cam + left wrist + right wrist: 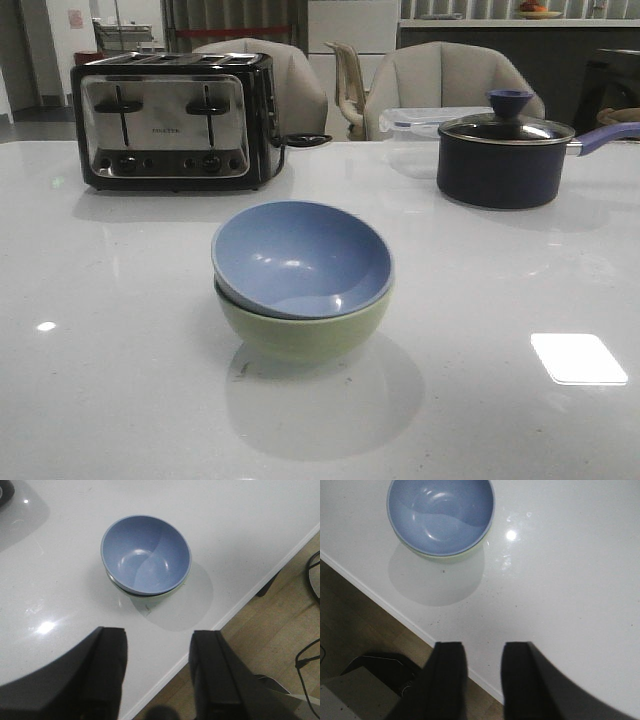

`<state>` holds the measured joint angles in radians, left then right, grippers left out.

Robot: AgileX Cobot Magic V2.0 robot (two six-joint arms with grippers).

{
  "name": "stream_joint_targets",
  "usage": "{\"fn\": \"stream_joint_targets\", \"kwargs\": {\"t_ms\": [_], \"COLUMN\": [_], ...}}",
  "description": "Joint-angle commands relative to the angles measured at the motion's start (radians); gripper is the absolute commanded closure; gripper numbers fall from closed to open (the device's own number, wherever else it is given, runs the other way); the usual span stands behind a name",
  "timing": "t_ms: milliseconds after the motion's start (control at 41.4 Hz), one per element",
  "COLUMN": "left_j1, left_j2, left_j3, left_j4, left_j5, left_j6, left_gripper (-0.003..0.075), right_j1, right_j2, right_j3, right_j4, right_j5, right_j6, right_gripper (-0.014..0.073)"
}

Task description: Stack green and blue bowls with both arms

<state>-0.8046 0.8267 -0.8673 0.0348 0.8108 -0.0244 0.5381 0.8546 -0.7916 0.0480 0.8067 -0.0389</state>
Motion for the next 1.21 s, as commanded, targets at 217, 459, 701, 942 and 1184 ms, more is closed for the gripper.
{"fn": "stream_joint_targets", "kwargs": {"t_ms": [217, 459, 701, 942, 1184], "left_j1": [-0.006, -0.006, -0.006, 0.219, 0.485], "left_j2": [-0.008, -0.008, -0.008, -0.127, -0.415], "left_j3": [-0.027, -0.027, -0.027, 0.067, 0.359], "left_j4": [0.004, 0.002, 0.004, -0.016, -0.048], "left_j5": [-0.072, -0.072, -0.072, -0.197, -0.502], "left_j6": [0.000, -0.002, 0.000, 0.049, 0.151], "left_gripper": [0.0619, 0.0622, 0.0622, 0.0620, 0.0621], "right_j1": [-0.002, -0.002, -0.002, -0.002, -0.002], "right_j2": [-0.001, -0.001, -0.001, -0.001, -0.001], "right_j3": [-0.028, -0.028, -0.028, -0.028, -0.028], "right_j4": [-0.011, -0.011, -0.011, -0.011, -0.011], "right_j5": [-0.053, -0.053, -0.053, -0.053, -0.053], "right_j6": [-0.004, -0.004, -0.004, -0.004, -0.004], "right_gripper": [0.0557, 0.0557, 0.0557, 0.0557, 0.0557]}}
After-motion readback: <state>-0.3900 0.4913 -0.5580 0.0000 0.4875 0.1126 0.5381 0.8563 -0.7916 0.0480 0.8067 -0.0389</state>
